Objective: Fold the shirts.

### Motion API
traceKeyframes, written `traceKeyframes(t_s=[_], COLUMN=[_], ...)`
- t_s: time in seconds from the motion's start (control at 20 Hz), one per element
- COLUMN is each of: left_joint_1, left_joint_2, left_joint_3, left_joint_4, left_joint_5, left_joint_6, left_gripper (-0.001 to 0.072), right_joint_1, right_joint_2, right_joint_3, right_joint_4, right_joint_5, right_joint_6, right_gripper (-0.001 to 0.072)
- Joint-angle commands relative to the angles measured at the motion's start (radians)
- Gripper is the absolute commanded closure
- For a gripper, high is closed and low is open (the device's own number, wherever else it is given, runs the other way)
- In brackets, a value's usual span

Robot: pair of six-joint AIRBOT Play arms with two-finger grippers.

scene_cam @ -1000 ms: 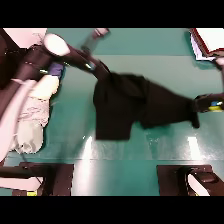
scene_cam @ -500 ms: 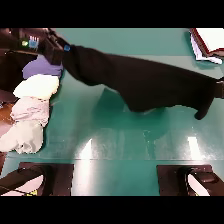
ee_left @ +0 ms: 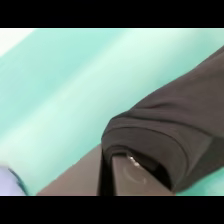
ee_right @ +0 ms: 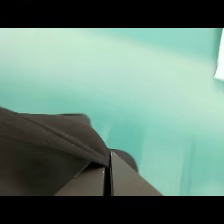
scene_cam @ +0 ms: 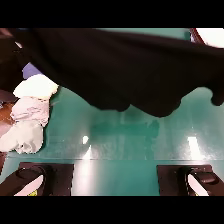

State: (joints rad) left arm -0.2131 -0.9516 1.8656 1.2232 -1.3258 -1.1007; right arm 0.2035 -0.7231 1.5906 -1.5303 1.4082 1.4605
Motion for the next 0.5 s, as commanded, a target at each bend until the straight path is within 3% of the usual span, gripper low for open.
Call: traceKeyframes(t_s=[0.0, 0.2, 0.3, 0.45], left_joint_1=[0.001, 0.001, 0.001, 0.001], left_joint_2=[0.109, 0.104, 0.063, -0.053], left_joint_3=[0.078, -0.004, -0.128, -0.327], left_joint_4=[-0.021, -0.018, -0.018, -0.014], left_joint_5=[-0.022, -0.083, -0.069, -0.055], left_joint_6=[0.009, -0.002, -0.015, -0.019], left_gripper=[0.0679, 0.0679, 0.0679, 0.0678], right_joint_1=[0.0, 0.0, 0.0, 0.0], right_joint_2=[-0.001, -0.142, -0.234, -0.374], right_joint_3=[0.14, 0.187, 0.128, -0.011], right_joint_4=[-0.006, 0.108, 0.203, 0.227], right_joint_5=[0.058, 0.243, 0.252, 0.239], right_joint_6=[0.01, 0.024, 0.023, -0.005], right_gripper=[0.0699, 0.0699, 0.0698, 0.0698])
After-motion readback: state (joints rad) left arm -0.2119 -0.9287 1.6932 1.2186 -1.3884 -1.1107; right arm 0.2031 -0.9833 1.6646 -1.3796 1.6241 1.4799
